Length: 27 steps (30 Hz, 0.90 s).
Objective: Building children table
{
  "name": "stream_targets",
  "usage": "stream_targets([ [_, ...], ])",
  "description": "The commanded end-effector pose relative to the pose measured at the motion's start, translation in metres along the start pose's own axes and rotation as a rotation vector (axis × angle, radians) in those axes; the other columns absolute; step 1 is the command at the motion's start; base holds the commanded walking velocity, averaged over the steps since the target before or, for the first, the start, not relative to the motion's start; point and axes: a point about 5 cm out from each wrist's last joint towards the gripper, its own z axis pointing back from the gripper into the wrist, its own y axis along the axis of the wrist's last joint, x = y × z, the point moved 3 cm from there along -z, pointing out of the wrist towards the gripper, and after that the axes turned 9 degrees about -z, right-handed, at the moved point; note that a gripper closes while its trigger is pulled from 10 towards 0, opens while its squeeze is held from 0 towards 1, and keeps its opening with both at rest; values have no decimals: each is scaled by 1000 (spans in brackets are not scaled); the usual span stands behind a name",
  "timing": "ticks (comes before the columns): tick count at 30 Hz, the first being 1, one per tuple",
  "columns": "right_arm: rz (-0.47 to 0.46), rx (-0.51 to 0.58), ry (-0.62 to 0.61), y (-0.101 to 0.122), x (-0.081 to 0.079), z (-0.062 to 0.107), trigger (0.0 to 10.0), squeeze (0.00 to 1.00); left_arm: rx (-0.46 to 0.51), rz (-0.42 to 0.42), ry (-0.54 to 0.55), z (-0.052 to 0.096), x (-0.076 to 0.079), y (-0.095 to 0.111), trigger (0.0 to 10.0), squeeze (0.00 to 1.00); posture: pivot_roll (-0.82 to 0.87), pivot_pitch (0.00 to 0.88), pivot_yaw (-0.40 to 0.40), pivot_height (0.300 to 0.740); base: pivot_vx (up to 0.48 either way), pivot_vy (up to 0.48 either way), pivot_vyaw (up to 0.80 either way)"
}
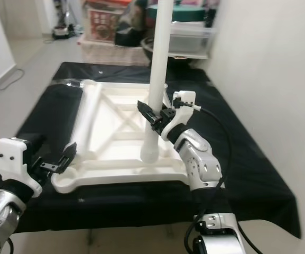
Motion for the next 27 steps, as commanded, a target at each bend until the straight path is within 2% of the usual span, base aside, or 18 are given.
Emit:
stream_targets([
  [1,17,37,8,7,-3,-4,10000,0,7,7,17,0,-4,1,10000,0,107,0,-74,740,0,0,0],
  [2,25,52,-1,10,-2,-5,10000,0,21,25,31,-1,-6,3,10000,0,107,0,-74,740,0,0,0],
  [8,44,71,-16,12,-2,-6,10000,0,27,12,61,-2,-12,3,10000,0,109,0,-78,740,0,0,0],
  [12,34,74,-21,12,-6,-7,10000,0,44,26,86,-2,-16,4,10000,0,106,0,-78,740,329,0,0],
  [17,25,69,-15,10,-11,-9,10000,0,54,42,87,-3,-16,5,10000,0,105,0,-76,740,466,0,-800],
  [19,63,71,-5,10,-12,-8,10000,0,50,47,92,-4,-17,4,10000,0,103,0,-75,740,433,0,0],
  [25,40,70,-8,9,-12,-8,10000,0,60,93,99,-5,-18,5,10000,0,95,0,-76,740,0,0,0],
  [27,32,73,-11,10,-11,-8,10000,0,44,100,104,-4,-19,2,10000,0,94,0,-77,740,0,210,-800],
])
